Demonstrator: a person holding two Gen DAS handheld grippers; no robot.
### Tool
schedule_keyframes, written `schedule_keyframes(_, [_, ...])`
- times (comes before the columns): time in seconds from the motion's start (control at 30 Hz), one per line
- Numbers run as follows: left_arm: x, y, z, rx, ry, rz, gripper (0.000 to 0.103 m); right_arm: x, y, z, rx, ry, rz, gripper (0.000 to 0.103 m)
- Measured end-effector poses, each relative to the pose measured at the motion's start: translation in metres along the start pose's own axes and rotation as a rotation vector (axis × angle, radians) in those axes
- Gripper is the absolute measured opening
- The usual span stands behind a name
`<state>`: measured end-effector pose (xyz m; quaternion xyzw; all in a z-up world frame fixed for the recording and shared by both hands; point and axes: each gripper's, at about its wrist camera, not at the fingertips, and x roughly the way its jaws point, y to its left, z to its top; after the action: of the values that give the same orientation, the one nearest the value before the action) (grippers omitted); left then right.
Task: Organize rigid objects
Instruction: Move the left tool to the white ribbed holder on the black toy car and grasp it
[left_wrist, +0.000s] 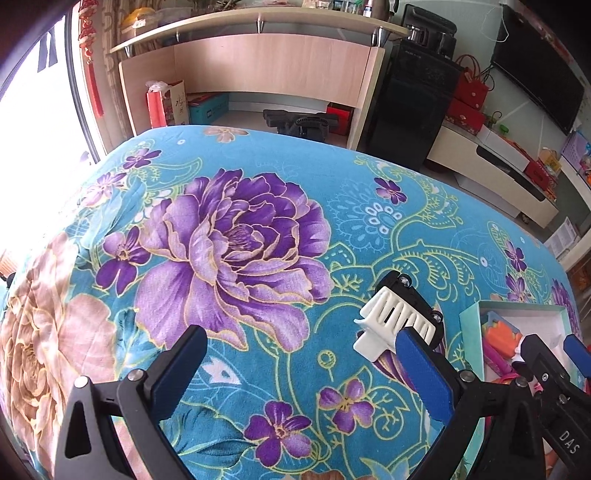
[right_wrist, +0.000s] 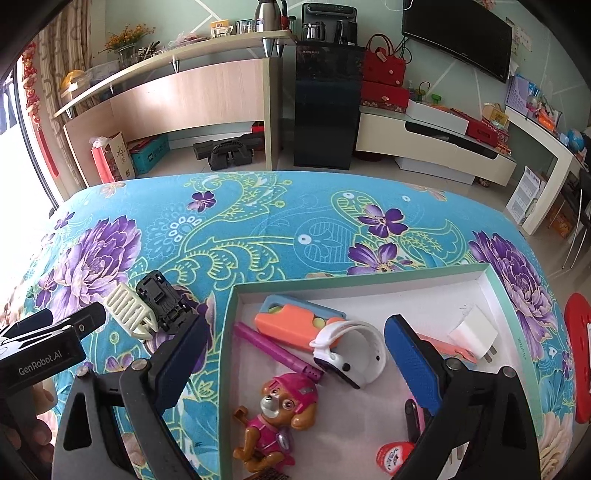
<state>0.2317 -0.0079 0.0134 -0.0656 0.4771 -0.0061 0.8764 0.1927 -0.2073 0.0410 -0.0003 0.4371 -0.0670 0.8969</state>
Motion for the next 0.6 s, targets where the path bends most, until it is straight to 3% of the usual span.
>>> schedule_keyframes(0.27, [0.002,0.000,-0.001,0.006,0.009,-0.008,0.103,-0.004,0.007,0.003,-0.022,-0.017,-0.066,0.097])
schedule_keyframes(0.6, [0.004,-0.019,-0.003,0.076,-0.002,-0.060,0.103,-0.005,0.006,0.004,-0.001,-0.020,-0.051,0.097])
